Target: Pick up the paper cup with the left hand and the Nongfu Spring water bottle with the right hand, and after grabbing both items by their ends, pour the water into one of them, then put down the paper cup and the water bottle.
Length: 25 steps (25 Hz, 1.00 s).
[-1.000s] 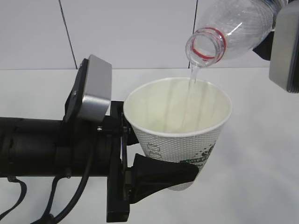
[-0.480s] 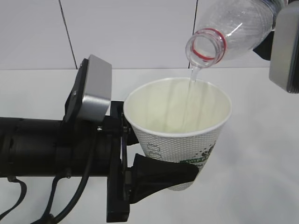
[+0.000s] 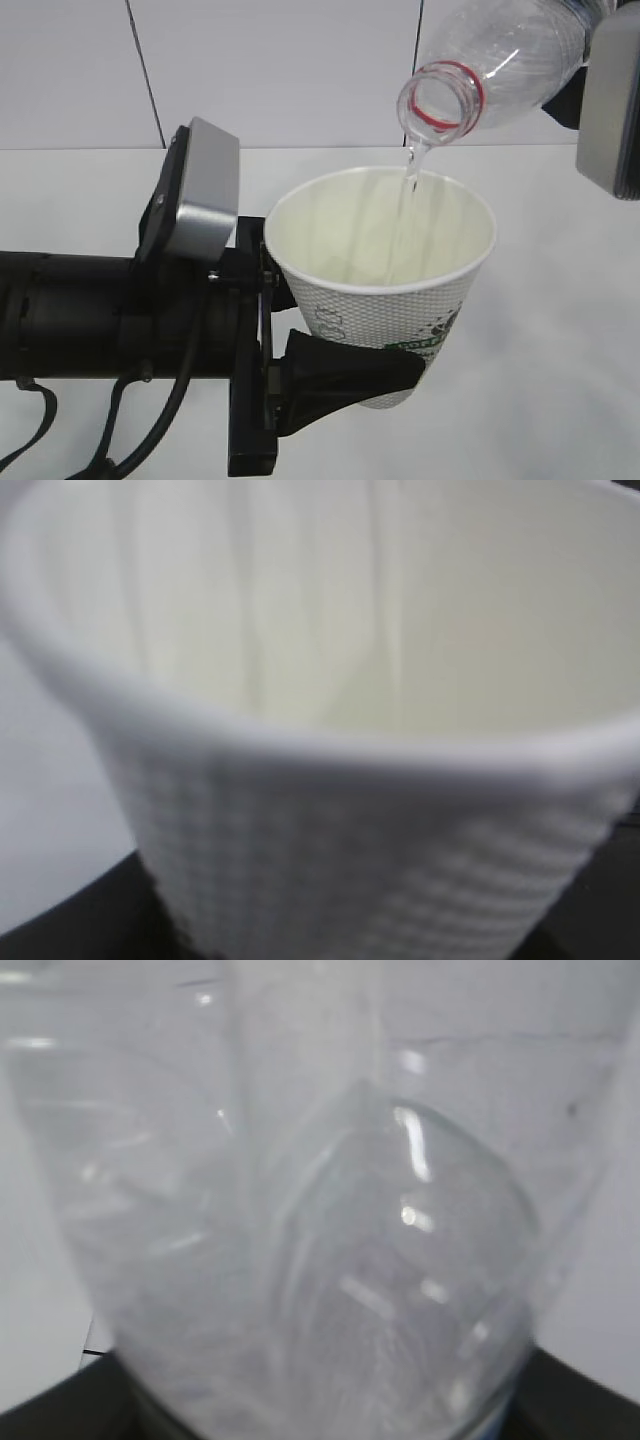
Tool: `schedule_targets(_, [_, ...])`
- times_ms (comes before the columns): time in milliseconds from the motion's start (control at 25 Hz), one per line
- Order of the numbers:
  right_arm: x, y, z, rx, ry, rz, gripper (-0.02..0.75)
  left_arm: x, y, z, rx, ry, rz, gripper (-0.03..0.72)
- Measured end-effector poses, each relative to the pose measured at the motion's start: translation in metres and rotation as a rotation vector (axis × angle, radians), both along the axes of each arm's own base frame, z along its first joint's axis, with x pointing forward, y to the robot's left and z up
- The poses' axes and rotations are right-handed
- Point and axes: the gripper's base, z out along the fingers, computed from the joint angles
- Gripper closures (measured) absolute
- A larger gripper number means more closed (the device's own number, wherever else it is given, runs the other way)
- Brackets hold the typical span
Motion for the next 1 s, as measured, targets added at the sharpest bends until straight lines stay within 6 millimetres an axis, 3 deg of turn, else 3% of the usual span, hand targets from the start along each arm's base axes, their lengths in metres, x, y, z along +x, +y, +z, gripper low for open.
schedule_targets(1000, [0.0, 0.0, 0.0, -0.001, -0.001, 0.0, 0.3, 0.0001, 0.0, -0.0002, 0.002, 0.0, 0.001, 0.202])
